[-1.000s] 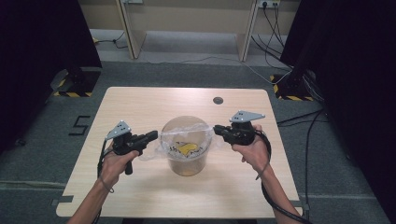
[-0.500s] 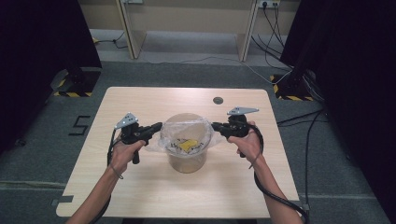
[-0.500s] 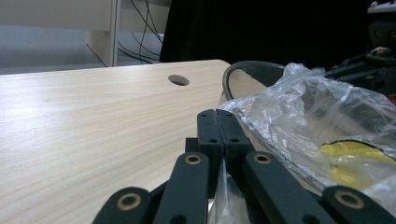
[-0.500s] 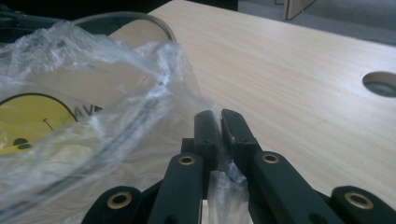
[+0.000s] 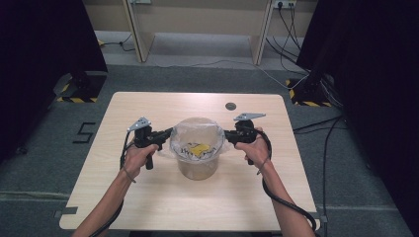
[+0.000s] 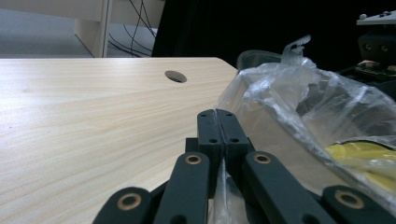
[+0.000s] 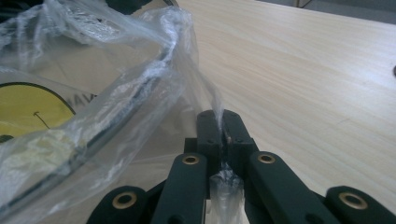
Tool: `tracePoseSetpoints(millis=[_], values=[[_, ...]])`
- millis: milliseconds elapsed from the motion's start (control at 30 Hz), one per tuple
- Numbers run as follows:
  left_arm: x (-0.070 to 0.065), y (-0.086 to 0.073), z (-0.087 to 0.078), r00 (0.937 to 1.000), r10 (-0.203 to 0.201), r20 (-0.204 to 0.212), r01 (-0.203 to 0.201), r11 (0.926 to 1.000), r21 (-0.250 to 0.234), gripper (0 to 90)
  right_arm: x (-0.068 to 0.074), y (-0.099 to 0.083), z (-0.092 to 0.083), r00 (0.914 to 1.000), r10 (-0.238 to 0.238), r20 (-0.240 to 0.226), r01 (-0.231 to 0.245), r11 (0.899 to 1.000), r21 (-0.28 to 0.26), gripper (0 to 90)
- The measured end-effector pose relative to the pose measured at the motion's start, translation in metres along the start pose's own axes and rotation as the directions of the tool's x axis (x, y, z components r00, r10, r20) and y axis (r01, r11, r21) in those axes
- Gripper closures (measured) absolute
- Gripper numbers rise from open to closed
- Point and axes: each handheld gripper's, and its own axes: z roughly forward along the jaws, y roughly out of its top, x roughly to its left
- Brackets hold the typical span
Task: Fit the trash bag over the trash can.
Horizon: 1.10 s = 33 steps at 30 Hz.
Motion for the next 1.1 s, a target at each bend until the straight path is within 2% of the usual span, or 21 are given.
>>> tracePoseSetpoints(millis=[233,367,400,533,667,733,767,833,867,933,967,1000,1100], values=[[0.004,-0.002,0.006,0.9999,-0.008,0.009,0.007,1.0,0.007,89.4,-0.004,0.002,0.003,0.9995,-0.014,0.028,0.014,1.0,0.017,88.5],[0.006,-0.002,0.009,0.9999,-0.011,0.005,0.011,0.9999,0.012,89.4,-0.001,0.002,0.01,0.9998,-0.015,0.013,0.015,0.999,0.028,89.0],[0.007,-0.003,0.009,0.9999,-0.011,0.008,0.011,0.9998,0.015,89.3,0.0,0.002,0.012,0.9992,-0.027,0.03,0.026,0.999,0.038,89.0],[0.008,-0.003,0.011,0.9998,-0.018,0.006,0.018,0.9996,0.024,89.3,0.0,0.001,0.012,0.9995,-0.013,0.028,0.011,0.999,0.038,89.0],[0.011,-0.008,0.015,0.9997,-0.022,0.003,0.022,0.9984,0.053,89.3,0.001,0.002,0.015,0.9988,-0.02,0.045,0.018,0.998,0.058,88.9],[0.011,-0.014,0.016,0.9998,-0.011,-0.016,0.013,0.9961,0.087,89.3,0.0,0.001,0.017,0.9985,-0.027,0.048,0.023,0.996,0.087,88.9],[0.012,-0.017,0.015,0.9998,-0.007,-0.018,0.009,0.9952,0.097,89.3,0.0,0.0,0.019,0.9981,-0.03,0.054,0.024,0.994,0.106,88.8],[0.015,-0.022,0.013,0.9994,-0.032,-0.012,0.033,0.996,0.083,89.3,0.001,-0.006,0.019,0.9977,-0.03,0.061,0.023,0.993,0.116,88.8],[0.016,-0.023,0.011,0.9991,-0.039,-0.014,0.04,0.996,0.08,89.2,0.001,-0.009,0.018,0.9982,-0.021,0.055,0.015,0.994,0.11,88.6],[0.016,-0.022,0.007,0.9993,-0.027,-0.026,0.029,0.996,0.084,88.7,-0.002,-0.012,0.015,0.9981,-0.009,0.06,0.003,0.995,0.099,87.9],[0.015,-0.021,0.004,0.9992,-0.014,-0.036,0.017,0.9962,0.086,87.8,-0.004,-0.013,0.013,0.9979,-0.005,0.065,-0.001,0.996,0.093,87.5],[0.013,-0.021,0.002,0.9989,-0.01,-0.046,0.014,0.9962,0.086,82.9,-0.005,-0.015,0.01,0.9977,0.008,0.068,-0.014,0.996,0.085,85.5],[0.01,-0.017,-0.011,0.9981,-0.023,-0.057,0.026,0.998,0.058,70.4,-0.005,-0.016,0.001,0.9972,0.029,0.069,-0.032,0.998,0.045,75.9]])
